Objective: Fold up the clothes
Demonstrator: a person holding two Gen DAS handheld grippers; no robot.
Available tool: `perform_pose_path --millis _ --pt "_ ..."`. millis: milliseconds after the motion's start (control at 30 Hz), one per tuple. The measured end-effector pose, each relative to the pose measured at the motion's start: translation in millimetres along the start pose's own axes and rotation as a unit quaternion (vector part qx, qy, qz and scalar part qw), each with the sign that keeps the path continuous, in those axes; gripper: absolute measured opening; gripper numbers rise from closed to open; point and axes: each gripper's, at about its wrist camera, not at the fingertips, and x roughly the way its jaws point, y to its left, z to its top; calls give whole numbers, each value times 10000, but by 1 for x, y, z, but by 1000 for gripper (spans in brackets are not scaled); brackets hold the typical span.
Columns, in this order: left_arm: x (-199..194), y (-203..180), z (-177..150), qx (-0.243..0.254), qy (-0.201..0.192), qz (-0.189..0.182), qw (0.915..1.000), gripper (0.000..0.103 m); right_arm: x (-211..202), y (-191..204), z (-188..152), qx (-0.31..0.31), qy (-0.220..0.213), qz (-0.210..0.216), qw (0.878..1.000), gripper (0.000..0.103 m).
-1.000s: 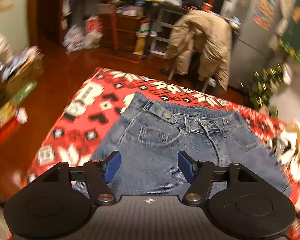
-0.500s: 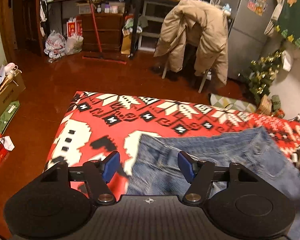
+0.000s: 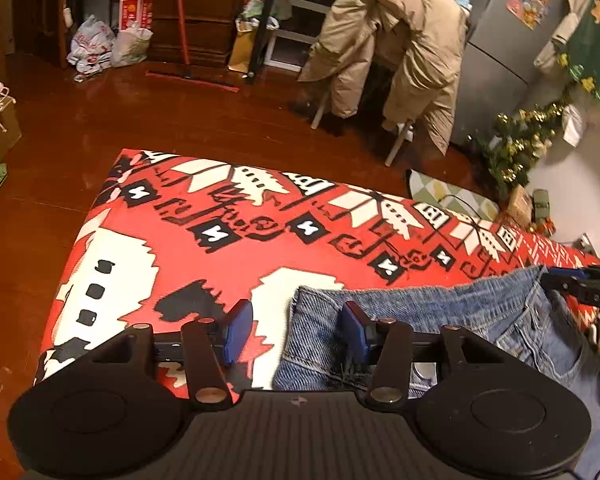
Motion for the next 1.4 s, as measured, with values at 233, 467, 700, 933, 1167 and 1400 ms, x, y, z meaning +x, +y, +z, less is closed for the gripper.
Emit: perform_pose_path --millis 233,467,700,933,1167,1400 --pt "-16 -22 -5 576 -458 456 9962 8 -13 32 -2 -443 -421 -396 9973 6" --pt "-30 -35 29 824 -1081 929 9864 8 -21 37 33 -402 -949 -765 9917 6" --pt "14 -32 30 621 -676 1380 9862 16 30 37 42 -211 -628 -955 9932 13" --pt "-24 -11 11 323 -671 1170 9903 32 1 16 22 -12 -691 -674 9953 36" --pt "-103 -19 -62 229 -467 600 9968 32 -101 35 -48 -115 -542 -257 9981 36" --pt "-162 -2 -148 326 -231 764 9963 32 -197 119 -168 -236 -415 472 9977 36"
